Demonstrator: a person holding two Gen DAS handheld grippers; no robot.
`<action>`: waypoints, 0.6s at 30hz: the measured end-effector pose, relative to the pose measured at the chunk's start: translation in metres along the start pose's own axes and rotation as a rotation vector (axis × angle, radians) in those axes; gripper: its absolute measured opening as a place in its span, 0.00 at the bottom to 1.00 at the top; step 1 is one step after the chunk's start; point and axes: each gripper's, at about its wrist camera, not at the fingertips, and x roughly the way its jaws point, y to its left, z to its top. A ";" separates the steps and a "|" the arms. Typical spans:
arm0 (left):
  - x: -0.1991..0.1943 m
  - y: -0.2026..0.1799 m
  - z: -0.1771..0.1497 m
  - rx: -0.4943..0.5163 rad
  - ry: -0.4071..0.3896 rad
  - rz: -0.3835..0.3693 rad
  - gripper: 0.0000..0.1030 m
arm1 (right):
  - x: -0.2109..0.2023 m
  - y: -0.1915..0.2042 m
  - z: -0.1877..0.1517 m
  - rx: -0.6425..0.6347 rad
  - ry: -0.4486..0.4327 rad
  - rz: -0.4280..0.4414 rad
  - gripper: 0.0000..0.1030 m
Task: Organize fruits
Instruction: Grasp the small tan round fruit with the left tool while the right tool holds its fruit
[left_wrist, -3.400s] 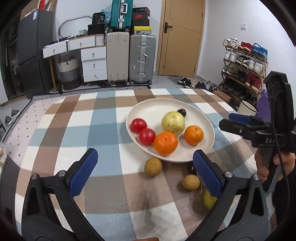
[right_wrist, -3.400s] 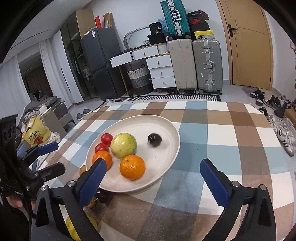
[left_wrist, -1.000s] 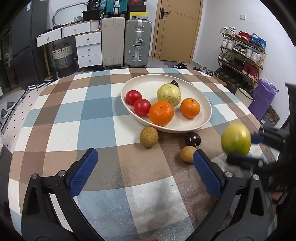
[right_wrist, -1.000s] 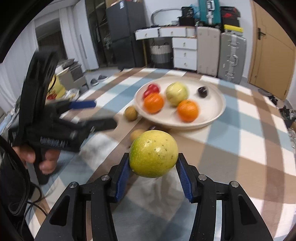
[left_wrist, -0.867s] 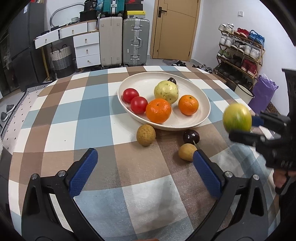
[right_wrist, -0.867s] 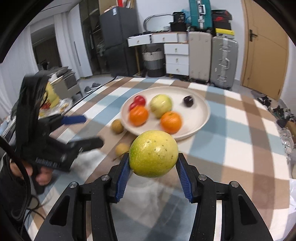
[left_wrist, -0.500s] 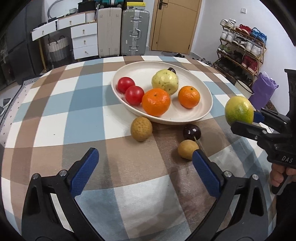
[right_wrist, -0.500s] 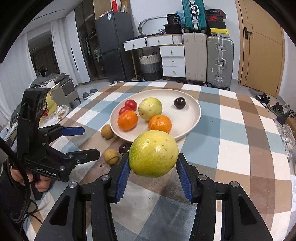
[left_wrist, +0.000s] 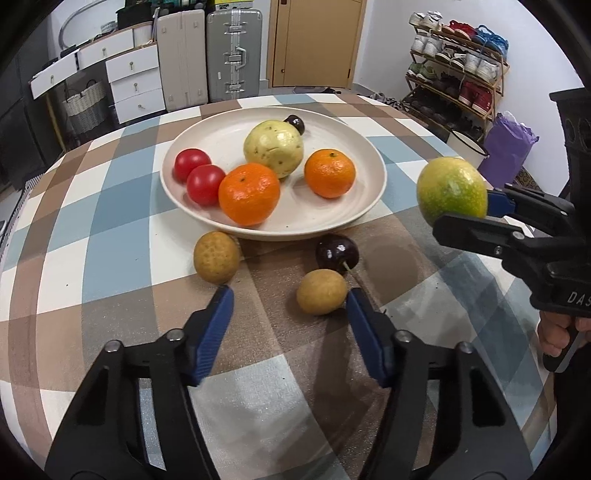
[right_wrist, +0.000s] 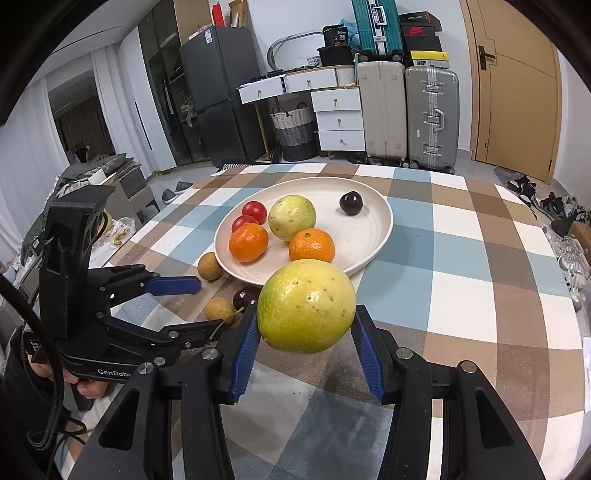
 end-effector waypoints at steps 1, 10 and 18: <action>-0.001 0.000 0.000 0.002 -0.002 -0.006 0.49 | 0.000 0.001 0.000 -0.002 0.002 0.001 0.49; -0.003 0.001 -0.001 0.009 -0.006 -0.042 0.36 | 0.002 0.002 -0.001 -0.003 0.006 0.009 0.49; -0.008 0.004 -0.002 -0.007 -0.034 -0.066 0.24 | 0.003 0.000 -0.001 0.003 0.010 0.015 0.49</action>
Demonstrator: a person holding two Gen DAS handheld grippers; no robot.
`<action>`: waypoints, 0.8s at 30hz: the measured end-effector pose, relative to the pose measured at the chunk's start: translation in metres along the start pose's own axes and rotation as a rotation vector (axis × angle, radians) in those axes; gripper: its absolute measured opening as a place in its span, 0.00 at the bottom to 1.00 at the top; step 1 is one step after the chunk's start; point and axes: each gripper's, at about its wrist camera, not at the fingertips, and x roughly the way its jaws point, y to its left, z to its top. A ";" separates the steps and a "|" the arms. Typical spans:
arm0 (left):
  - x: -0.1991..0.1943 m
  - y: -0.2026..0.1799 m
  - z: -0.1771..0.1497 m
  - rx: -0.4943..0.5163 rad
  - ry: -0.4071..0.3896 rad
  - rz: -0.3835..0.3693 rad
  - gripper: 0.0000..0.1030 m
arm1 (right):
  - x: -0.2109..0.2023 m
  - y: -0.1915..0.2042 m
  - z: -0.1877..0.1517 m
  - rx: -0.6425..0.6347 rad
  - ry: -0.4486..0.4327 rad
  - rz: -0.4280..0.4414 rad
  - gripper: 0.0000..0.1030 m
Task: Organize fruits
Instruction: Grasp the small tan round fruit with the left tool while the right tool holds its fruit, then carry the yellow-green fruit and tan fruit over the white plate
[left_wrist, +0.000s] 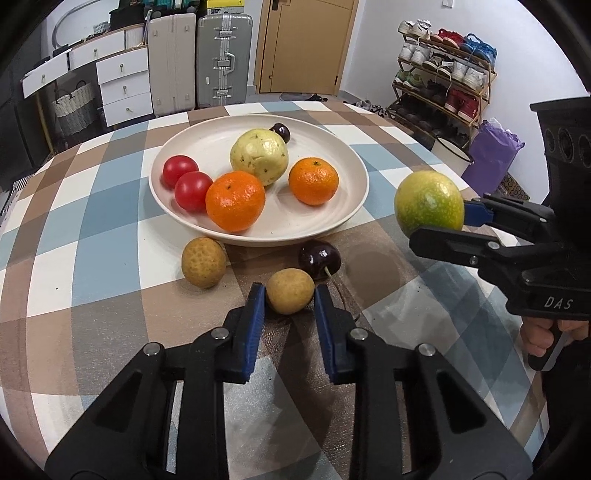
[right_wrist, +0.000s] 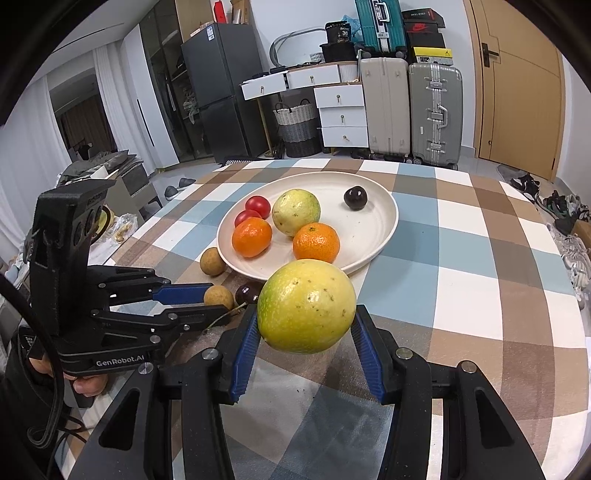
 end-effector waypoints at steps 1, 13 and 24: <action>-0.001 0.000 0.000 -0.003 -0.006 0.002 0.24 | 0.000 0.000 0.000 0.000 -0.001 0.002 0.49; -0.016 0.005 0.001 -0.016 -0.062 0.022 0.24 | -0.007 -0.006 0.002 0.019 -0.029 -0.006 0.48; -0.047 0.013 0.015 -0.035 -0.155 0.060 0.24 | -0.022 -0.013 0.013 0.062 -0.105 -0.010 0.48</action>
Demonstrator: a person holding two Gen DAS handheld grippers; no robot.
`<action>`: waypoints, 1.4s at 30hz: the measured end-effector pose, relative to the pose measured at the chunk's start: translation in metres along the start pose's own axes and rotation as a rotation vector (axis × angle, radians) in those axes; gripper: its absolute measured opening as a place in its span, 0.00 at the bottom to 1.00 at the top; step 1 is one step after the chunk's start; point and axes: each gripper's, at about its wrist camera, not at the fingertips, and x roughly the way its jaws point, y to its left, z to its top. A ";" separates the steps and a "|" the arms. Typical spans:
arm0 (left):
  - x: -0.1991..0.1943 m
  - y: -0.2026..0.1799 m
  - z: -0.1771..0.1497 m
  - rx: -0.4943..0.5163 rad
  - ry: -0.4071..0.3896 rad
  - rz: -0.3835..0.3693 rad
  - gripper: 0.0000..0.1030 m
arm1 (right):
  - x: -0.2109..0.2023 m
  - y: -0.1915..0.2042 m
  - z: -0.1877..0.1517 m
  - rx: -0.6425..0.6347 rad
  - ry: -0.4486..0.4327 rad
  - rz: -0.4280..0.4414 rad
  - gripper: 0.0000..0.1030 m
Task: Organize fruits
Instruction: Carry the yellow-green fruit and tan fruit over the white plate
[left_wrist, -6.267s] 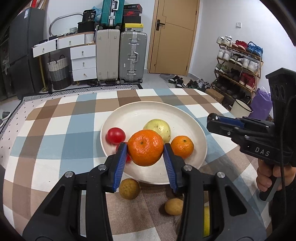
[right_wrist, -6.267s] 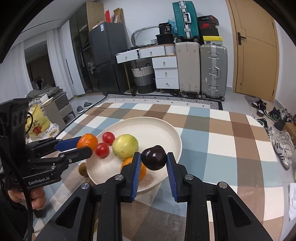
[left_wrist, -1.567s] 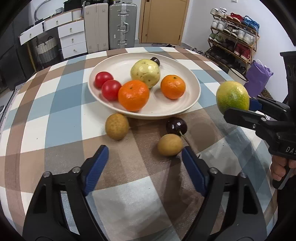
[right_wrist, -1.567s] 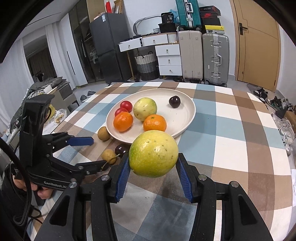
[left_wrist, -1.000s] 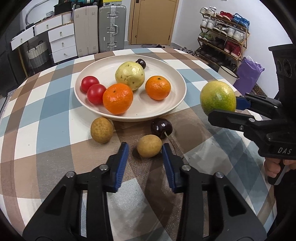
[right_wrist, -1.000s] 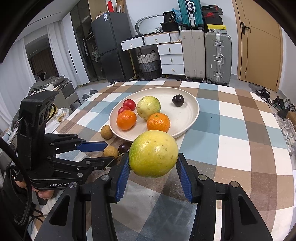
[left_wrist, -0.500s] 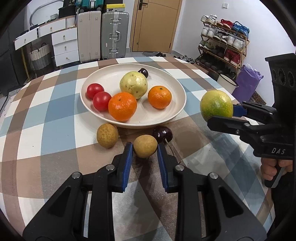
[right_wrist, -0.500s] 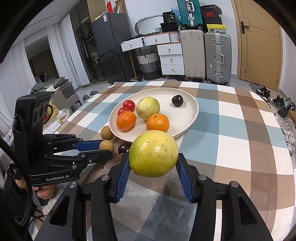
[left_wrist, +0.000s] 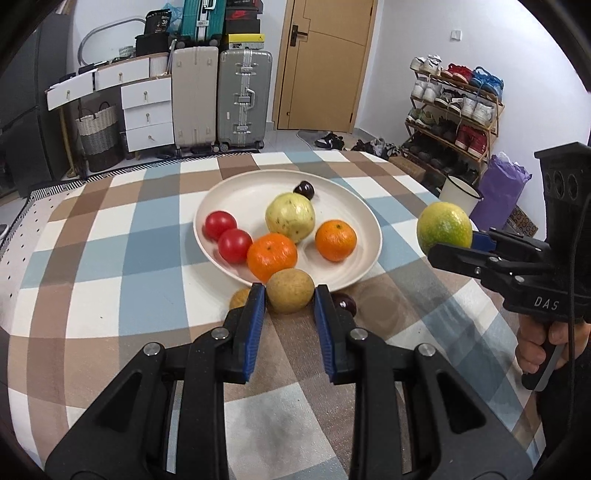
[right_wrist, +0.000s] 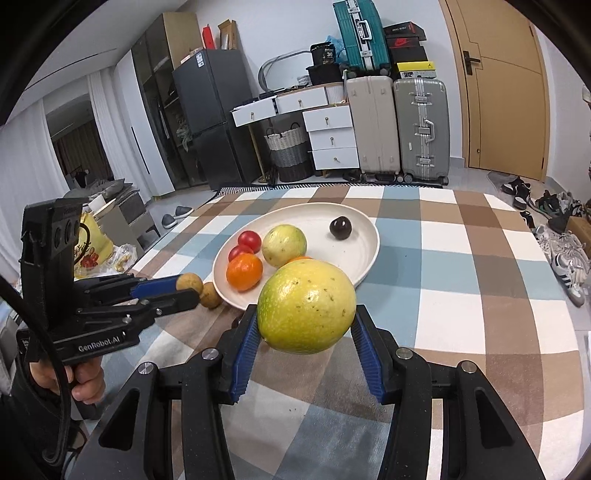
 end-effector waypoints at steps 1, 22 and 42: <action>-0.003 0.001 0.002 0.000 -0.007 0.004 0.24 | 0.000 -0.001 0.002 0.005 0.000 0.001 0.48; -0.003 0.014 0.072 -0.002 -0.094 0.039 0.24 | 0.016 -0.006 0.065 -0.041 -0.001 -0.034 0.48; 0.077 0.026 0.085 0.015 -0.023 0.044 0.24 | 0.087 -0.018 0.070 -0.070 0.091 -0.048 0.48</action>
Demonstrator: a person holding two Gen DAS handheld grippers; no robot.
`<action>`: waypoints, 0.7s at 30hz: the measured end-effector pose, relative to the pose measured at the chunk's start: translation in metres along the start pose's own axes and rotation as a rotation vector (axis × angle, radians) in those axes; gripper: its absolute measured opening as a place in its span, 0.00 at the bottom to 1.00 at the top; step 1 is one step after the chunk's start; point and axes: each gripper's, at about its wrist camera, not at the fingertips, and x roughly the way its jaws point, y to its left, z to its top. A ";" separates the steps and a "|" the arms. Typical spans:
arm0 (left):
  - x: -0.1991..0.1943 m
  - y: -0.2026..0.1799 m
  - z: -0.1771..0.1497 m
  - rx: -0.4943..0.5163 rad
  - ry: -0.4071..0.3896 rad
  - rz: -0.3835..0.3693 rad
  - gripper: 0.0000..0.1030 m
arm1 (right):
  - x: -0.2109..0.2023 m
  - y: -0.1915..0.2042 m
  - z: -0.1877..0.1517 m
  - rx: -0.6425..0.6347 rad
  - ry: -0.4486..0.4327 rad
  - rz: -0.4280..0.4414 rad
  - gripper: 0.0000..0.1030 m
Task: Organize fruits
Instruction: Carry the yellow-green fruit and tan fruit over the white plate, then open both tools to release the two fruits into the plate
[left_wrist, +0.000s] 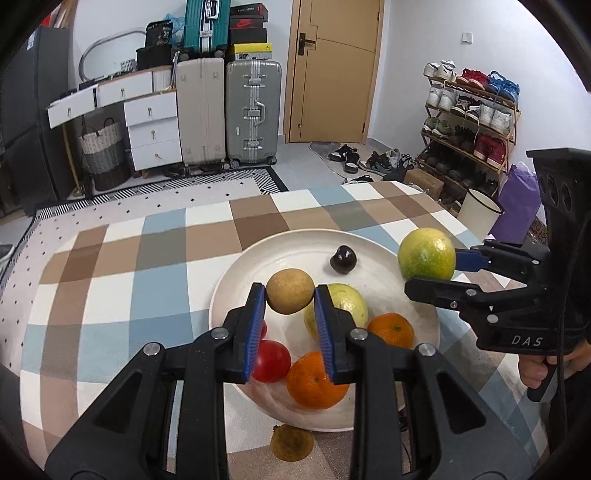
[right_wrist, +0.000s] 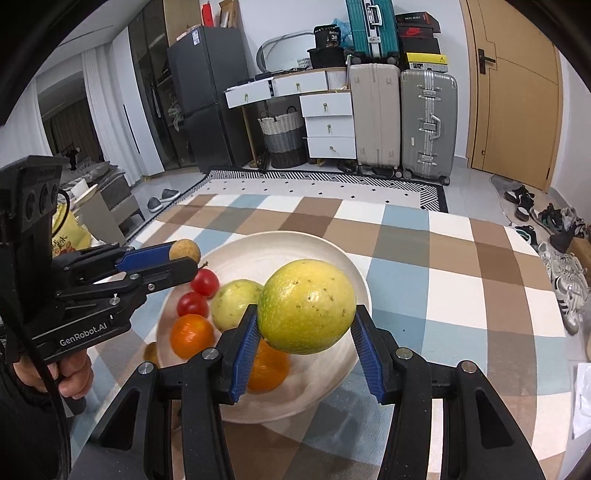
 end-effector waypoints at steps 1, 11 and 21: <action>0.002 0.001 -0.001 -0.004 0.002 -0.004 0.24 | 0.002 -0.001 -0.001 -0.002 0.002 0.001 0.48; 0.022 0.003 -0.010 0.005 0.025 0.009 0.24 | 0.022 -0.004 -0.007 -0.008 0.032 -0.007 0.49; 0.033 0.007 -0.014 -0.011 0.046 0.024 0.24 | 0.027 -0.003 -0.010 -0.002 0.034 -0.011 0.49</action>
